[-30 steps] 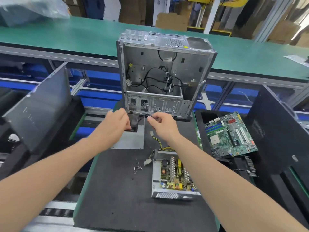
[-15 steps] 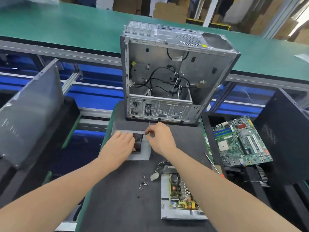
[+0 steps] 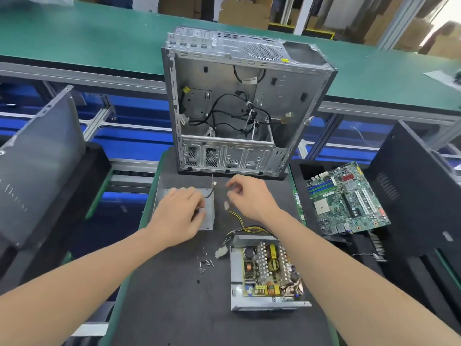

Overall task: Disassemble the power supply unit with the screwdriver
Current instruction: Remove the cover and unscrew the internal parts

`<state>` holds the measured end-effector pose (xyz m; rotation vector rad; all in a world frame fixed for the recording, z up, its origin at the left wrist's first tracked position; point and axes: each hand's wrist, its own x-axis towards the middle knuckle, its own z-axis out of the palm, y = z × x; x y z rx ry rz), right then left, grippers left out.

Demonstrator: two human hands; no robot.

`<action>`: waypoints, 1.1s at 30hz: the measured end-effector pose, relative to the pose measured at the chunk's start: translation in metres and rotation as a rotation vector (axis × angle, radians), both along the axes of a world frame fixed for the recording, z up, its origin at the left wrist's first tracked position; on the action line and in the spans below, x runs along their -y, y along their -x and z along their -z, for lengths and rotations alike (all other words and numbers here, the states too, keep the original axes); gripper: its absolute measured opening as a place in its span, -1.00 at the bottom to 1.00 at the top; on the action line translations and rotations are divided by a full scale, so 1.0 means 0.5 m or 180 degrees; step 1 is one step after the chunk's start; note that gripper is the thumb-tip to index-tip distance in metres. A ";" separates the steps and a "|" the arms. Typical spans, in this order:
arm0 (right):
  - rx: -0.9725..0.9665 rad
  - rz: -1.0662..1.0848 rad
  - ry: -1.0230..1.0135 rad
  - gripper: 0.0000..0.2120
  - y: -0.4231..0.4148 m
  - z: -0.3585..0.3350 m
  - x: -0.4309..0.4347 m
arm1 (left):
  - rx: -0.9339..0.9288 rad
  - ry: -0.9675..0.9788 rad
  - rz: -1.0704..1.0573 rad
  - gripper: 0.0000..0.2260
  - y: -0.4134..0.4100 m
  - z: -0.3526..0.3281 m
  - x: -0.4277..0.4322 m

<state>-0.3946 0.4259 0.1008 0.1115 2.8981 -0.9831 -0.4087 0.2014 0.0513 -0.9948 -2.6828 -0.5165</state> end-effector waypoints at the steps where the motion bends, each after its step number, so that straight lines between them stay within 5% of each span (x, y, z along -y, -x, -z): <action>1: 0.0066 0.0105 -0.0121 -0.84 -0.013 -0.010 -0.020 | 0.0062 -0.0207 0.0136 -0.90 -0.014 -0.013 -0.017; 7: 0.0909 0.0299 -0.1256 -0.74 -0.145 -0.063 -0.124 | 0.0438 -0.0216 0.1075 -0.80 -0.128 -0.054 -0.131; 9: 0.1351 0.0184 -0.1638 -0.59 -0.195 -0.076 -0.136 | 0.0504 0.0054 0.1071 -0.74 -0.157 -0.042 -0.160; 14: 0.1965 0.0214 -0.1553 -0.58 -0.273 -0.054 -0.137 | 0.0976 0.0325 0.0545 -0.78 -0.184 -0.025 -0.209; 19: 0.1002 0.0787 -0.0942 -0.44 -0.312 0.015 -0.151 | 0.1641 0.0470 0.0257 -0.67 -0.171 -0.027 -0.234; 29: 0.0268 0.1030 0.0045 -0.93 -0.334 0.062 -0.183 | 0.2138 0.1032 0.0269 -0.16 -0.134 -0.071 -0.272; 33: 0.0214 0.0933 0.0401 -0.89 -0.337 0.057 -0.190 | 0.1981 0.0793 0.0373 -0.17 -0.134 -0.086 -0.289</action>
